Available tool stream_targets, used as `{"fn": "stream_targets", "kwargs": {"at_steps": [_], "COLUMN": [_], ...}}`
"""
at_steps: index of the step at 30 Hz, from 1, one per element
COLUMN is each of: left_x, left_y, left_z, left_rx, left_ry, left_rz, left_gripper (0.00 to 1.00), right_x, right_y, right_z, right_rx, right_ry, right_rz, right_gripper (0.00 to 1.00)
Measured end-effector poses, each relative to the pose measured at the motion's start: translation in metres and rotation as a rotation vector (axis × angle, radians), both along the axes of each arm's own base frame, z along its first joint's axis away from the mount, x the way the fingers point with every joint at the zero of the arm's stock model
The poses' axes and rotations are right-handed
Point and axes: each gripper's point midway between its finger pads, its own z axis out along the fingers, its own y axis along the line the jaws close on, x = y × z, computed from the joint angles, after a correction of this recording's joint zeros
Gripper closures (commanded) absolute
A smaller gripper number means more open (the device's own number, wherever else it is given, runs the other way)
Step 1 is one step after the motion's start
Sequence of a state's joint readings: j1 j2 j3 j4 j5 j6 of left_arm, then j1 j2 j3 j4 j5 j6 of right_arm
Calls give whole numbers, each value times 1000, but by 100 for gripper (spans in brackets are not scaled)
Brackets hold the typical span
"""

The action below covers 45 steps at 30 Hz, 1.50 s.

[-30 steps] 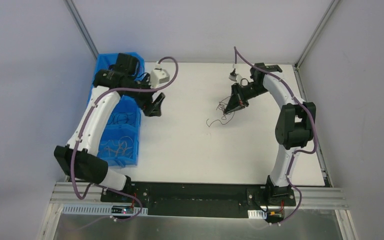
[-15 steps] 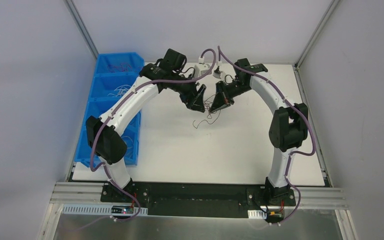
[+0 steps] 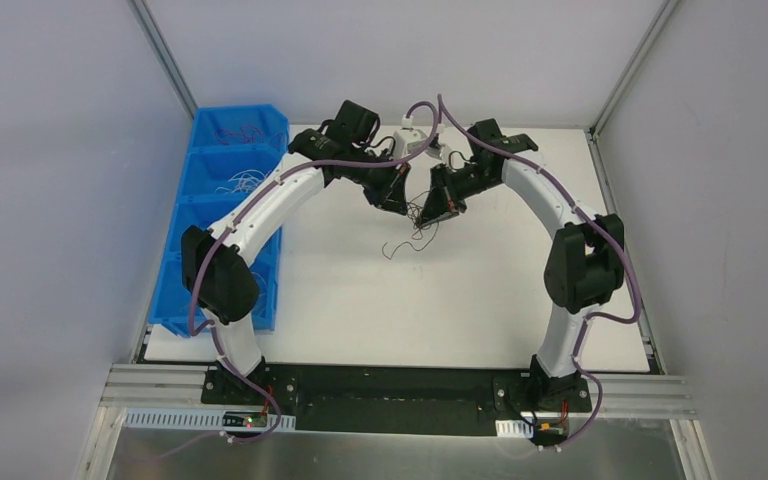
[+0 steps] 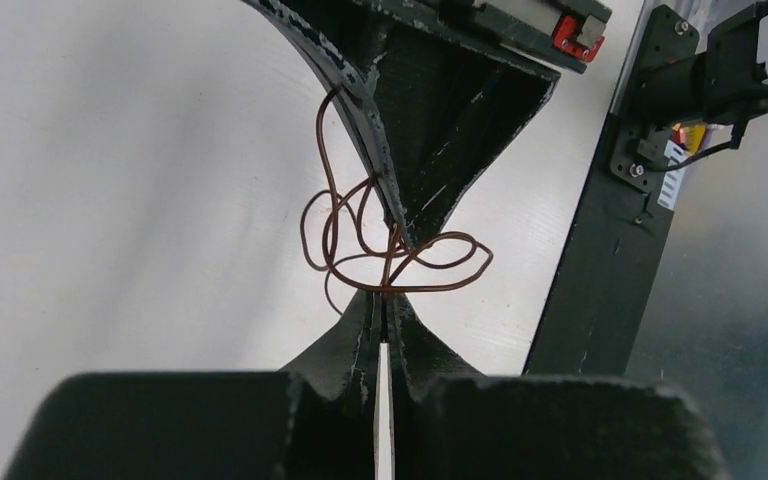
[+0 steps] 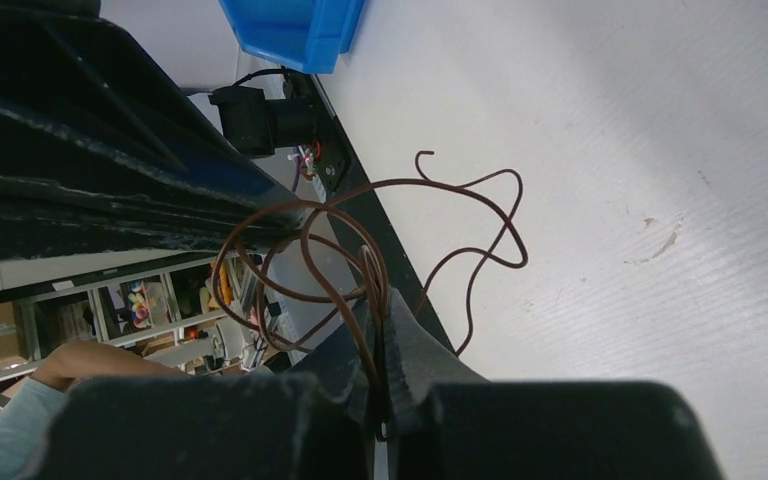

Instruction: Untangle the cables

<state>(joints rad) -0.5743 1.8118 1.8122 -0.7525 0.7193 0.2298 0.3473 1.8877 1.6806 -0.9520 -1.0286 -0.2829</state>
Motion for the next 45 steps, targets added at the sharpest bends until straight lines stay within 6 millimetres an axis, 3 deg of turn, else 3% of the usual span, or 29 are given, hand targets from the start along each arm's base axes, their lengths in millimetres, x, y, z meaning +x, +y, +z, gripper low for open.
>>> {"fn": "stream_targets", "kwargs": {"at_steps": [5, 7, 14, 18, 21, 26, 28, 29, 31, 32, 33, 36, 39, 42, 45], "left_x": [3, 6, 28, 23, 27, 55, 56, 55, 51, 48, 45, 30, 21, 11, 6], "left_y": [18, 38, 144, 159, 184, 294, 308, 304, 279, 262, 248, 188, 133, 82, 45], "left_z": [-3, -3, 18, 24, 22, 25, 28, 29, 31, 32, 34, 44, 55, 58, 51], "left_rx": [-4, 0, -5, -20, -19, 59, 67, 65, 48, 33, 23, -42, -112, -168, -191], "left_ry": [13, 20, -57, -58, -32, -72, -90, -91, -89, -88, -89, -48, -28, 16, 76], "left_rz": [41, 86, 306, 308, 368, 679, 710, 698, 626, 577, 533, 388, 279, 208, 172], "left_gripper": [100, 100, 100, 100, 100, 100, 100, 100, 58, 44, 40, 33, 20, 21, 24], "right_x": [-2, -2, 9, 10, 13, 33, 38, 38, 37, 37, 37, 39, 42, 48, 52], "right_y": [-1, -8, -42, -41, -44, -89, -101, -102, -96, -90, -82, -54, -29, -9, 6], "right_z": [-2, -3, -6, 0, 3, -19, -25, -26, -23, -20, -16, -5, 1, 3, 8], "right_rx": [-4, -12, -17, 11, 19, -78, -93, -94, -93, -89, -83, -62, -45, -37, -25], "right_ry": [11, 19, 44, 29, 18, 65, 86, 91, 90, 85, 76, 45, 15, -31, -54], "right_rz": [0, -4, -60, -47, -43, -130, -158, -161, -150, -141, -130, -103, -99, -118, -153], "right_gripper": [95, 97, 100, 100, 100, 100, 100, 100, 100, 100, 100, 100, 100, 100, 100]}}
